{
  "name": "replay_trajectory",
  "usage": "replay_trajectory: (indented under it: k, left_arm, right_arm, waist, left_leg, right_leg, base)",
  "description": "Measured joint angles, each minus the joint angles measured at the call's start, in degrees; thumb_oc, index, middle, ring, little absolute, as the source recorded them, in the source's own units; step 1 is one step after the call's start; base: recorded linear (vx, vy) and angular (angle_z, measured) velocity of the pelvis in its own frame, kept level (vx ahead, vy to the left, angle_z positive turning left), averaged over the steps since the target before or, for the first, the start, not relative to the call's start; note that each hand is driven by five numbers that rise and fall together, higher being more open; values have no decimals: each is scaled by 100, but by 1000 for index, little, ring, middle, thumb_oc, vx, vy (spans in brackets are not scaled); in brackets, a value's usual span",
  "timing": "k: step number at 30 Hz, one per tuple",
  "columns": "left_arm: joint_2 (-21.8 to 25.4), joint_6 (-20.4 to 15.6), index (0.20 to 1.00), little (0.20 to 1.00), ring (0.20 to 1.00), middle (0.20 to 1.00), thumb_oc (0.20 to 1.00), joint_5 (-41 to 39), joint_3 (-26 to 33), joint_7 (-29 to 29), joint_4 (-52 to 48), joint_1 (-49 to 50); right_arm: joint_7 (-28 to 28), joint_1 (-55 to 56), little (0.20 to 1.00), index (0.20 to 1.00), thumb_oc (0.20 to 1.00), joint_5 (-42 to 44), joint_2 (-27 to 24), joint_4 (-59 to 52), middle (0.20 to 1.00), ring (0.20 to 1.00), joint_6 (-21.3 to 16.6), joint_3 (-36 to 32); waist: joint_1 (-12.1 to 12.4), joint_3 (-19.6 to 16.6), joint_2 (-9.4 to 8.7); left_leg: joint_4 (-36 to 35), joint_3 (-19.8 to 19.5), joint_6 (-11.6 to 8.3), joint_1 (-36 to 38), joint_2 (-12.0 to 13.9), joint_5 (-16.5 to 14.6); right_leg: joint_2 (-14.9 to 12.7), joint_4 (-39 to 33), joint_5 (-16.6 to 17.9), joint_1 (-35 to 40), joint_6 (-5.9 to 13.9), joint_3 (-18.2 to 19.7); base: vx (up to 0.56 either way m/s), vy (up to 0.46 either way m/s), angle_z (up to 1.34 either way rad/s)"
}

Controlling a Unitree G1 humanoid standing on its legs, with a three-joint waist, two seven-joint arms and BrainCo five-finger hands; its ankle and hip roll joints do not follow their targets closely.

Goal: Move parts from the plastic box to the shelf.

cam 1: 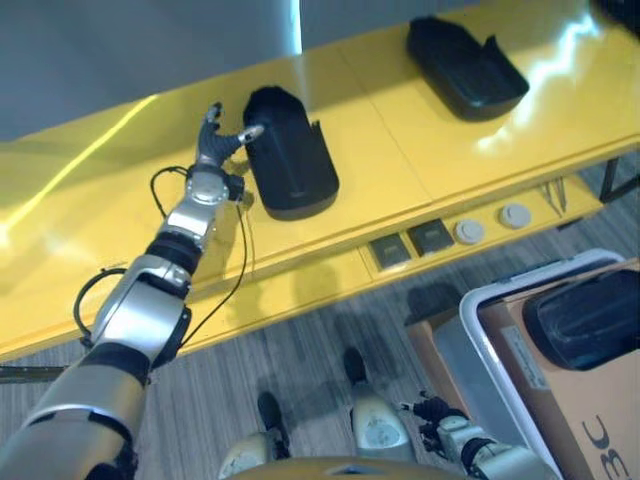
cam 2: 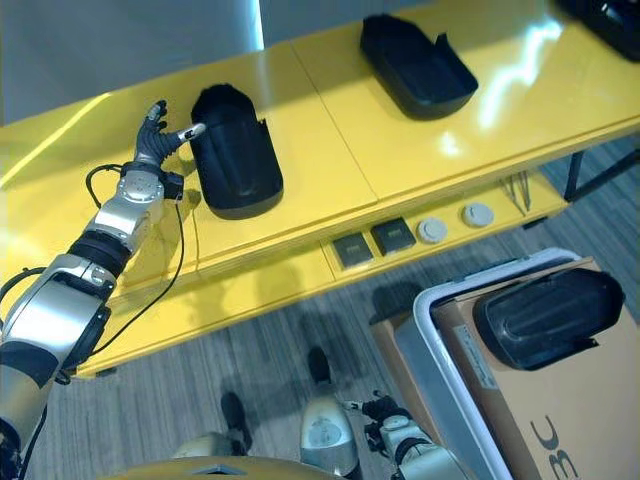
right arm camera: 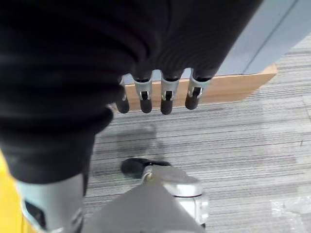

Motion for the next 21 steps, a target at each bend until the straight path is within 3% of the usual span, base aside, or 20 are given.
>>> replay_trajectory:
  k: [2, 6, 7, 8, 12, 15, 17, 21]
  left_arm:
    - [2, 2, 1000, 1000, 1000, 1000, 1000, 4, 6, 16, -149, 209]
    - [233, -150, 1000, 1000, 1000, 1000, 1000, 257, 768, 64, -4041, 2454]
    - [238, -384, 573, 573, 573, 573, 573, 421, 657, 46, -4493, 2843]
    - [245, -422, 200, 200, 200, 200, 200, 475, 614, 15, -4541, 2935]
    - [415, -484, 200, 200, 200, 200, 200, 387, 872, -399, -5334, 3975]
    - [233, -509, 200, 200, 200, 200, 200, 153, 531, -1044, -5853, 4577]
    - [222, -507, 200, 200, 200, 200, 200, 76, 332, -1290, -5850, 4591]
    - [128, -439, 200, 200, 200, 200, 200, -224, -270, -1857, -5775, 4740]
  right_arm:
    - [26, 105, 1000, 1000, 1000, -1, 70, 0, 1000, 1000, -3, -5]
    - [125, 345, 1000, 1000, 1000, -4, 63, -83, 1000, 1000, -5, -514]
    - [121, 561, 1000, 1000, 1000, -3, 45, -112, 1000, 1000, -3, -539]
    - [125, 733, 1000, 1000, 1000, -4, 50, -59, 1000, 1000, 23, -543]
    - [153, 1058, 1000, 1000, 1000, -5, 209, -1, 1000, 1000, 71, -670]
    - [155, 1197, 1000, 1000, 1000, -6, 282, -2, 1000, 1000, 65, -728]
    - [162, 1178, 1000, 1000, 1000, -10, 291, -10, 1000, 1000, 66, -714]
    - [162, 1152, 1000, 1000, 1000, -31, 212, -15, 1000, 1000, 56, -656]
  waist:
    - [46, -292, -29]
    - [196, -451, -77]
    - [301, -535, -114]
    - [429, -600, -163]
    - [527, -836, -358]
    - [537, -977, -456]
    - [511, -987, -452]
    - [329, -1077, -273]
  left_leg:
    - [0, -83, -13, 19, 21, -12]
    - [0, -223, -31, 313, 25, -94]
    - [0, -272, -23, 382, 26, -101]
    - [0, -304, -21, 396, 27, -114]
    - [0, -300, 31, 447, 5, -162]
    - [-1, -282, 49, 522, -22, -180]
    - [-1, -267, 54, 519, -28, -179]
    - [-2, -233, 50, 465, -10, -180]
  right_leg:
    - [13, 0, -37, 52, -18, -44]
    - [2, 37, -131, 457, -3, -182]
    - [10, 0, -181, 517, -5, -182]
    - [2, 1, -202, 565, 2, -240]
    - [-33, -1, -268, 624, 18, -251]
    - [-44, -1, -247, 670, -4, -193]
    - [-47, -1, -248, 660, 0, -170]
    - [-30, -2, -258, 626, 18, -131]
  base:
    - [41, -6, 14]
    - [45, 7, 17]
    - [55, 13, 25]
    - [38, 7, 24]
    - [53, 15, 4]
    - [6, 8, -6]
    - [-8, 10, -6]
    - [-7, 7, -5]
